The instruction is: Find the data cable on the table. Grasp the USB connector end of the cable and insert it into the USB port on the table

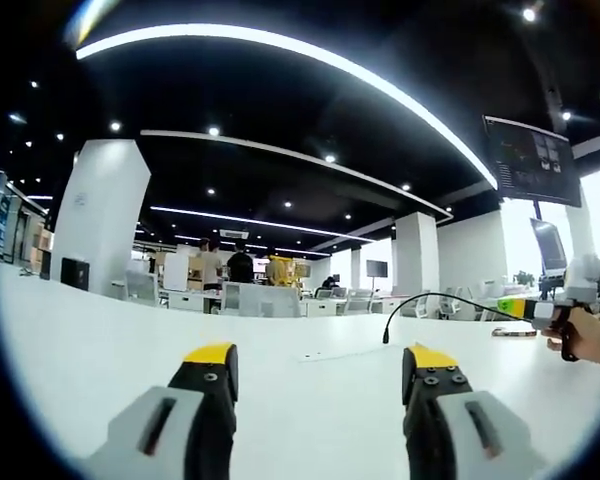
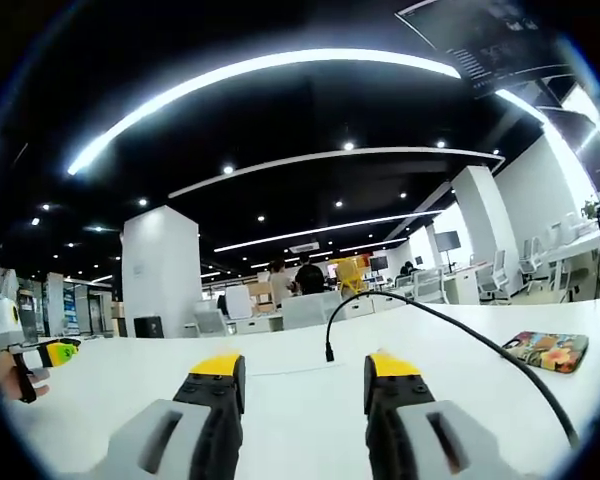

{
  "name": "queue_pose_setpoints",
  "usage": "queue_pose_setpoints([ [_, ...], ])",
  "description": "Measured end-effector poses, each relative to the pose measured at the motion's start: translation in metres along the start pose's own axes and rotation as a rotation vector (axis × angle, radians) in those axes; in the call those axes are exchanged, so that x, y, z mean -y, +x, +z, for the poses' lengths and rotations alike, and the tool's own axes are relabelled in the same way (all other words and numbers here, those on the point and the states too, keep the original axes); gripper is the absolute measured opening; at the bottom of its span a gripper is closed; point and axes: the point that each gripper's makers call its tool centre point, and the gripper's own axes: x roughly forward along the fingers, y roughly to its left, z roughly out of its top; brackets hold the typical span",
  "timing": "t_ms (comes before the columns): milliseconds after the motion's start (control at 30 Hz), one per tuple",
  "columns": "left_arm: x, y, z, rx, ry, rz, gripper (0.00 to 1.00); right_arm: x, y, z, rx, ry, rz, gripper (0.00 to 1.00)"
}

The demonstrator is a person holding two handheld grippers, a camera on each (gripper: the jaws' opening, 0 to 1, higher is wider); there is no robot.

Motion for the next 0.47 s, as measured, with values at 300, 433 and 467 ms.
queue_pose_setpoints([
  [300,0.0019,0.0013,0.0000,-0.004,0.002,-0.005,0.66,-0.0014,0.0014,0.0000,-0.005,-0.001,0.010,0.48],
  [433,0.0032,0.0021,0.0004,-0.004,0.008,-0.010,0.66,-0.0015,0.0020,0.0002,-0.006,0.000,0.012,0.48],
  [467,0.0033,0.0022,0.0005,-0.005,0.010,-0.010,0.66,-0.0016,0.0023,0.0001,-0.007,0.000,0.012,0.48],
])
